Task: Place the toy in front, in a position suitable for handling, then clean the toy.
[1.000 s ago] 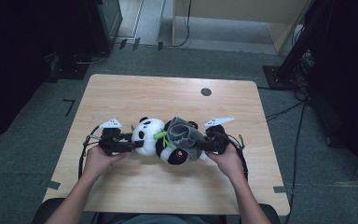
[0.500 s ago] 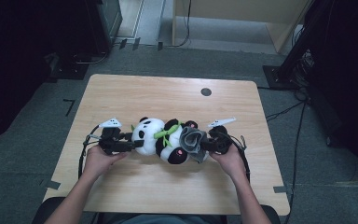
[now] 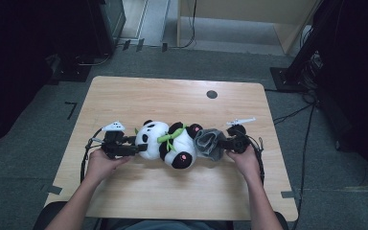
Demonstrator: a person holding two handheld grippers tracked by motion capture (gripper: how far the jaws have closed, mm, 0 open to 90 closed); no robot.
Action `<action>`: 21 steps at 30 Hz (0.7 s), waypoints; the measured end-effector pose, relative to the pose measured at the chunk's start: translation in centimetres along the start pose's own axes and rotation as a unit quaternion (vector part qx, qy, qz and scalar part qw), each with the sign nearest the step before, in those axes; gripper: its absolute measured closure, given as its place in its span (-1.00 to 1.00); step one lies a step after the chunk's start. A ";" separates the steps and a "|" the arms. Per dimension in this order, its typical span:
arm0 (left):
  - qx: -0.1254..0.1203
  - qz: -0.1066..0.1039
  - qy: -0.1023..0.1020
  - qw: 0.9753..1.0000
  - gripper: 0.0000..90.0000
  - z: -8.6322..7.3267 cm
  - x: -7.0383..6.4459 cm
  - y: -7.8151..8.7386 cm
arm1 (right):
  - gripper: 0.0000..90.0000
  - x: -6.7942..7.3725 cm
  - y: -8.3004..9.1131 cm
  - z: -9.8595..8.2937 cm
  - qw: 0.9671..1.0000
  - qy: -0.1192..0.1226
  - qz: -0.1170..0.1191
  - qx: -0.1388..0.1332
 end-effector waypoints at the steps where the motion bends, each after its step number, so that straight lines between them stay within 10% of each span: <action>1: 0.000 0.000 0.000 1.000 -0.14 0.0 0.0 0.0 | 0.69 -0.4 0.3 0.2 1.000 -0.001 -0.006 -0.007; 8: -0.003 0.003 -0.006 1.000 -0.15 -0.1 0.0 0.0 | 0.69 -1.4 3.8 2.3 0.997 -0.022 -0.022 -0.078; 15: -0.012 0.007 -0.010 1.000 -0.17 -0.1 -0.1 0.1 | 0.69 2.9 7.6 7.2 0.988 0.038 -0.010 -0.152; 21: -0.017 0.012 -0.008 1.000 -0.15 -0.1 -0.3 0.2 | 0.69 7.4 7.6 10.1 0.982 0.102 0.007 -0.156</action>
Point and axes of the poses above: each handheld gripper's, and its own axes: y roughly backward along the jaws, z roughly out of its top, x roughly to its left, the point moved 10 cm from there along -y, roughly forward along the jaws, and after that the axes turned 6 degrees about y, right-handed, at the moved point
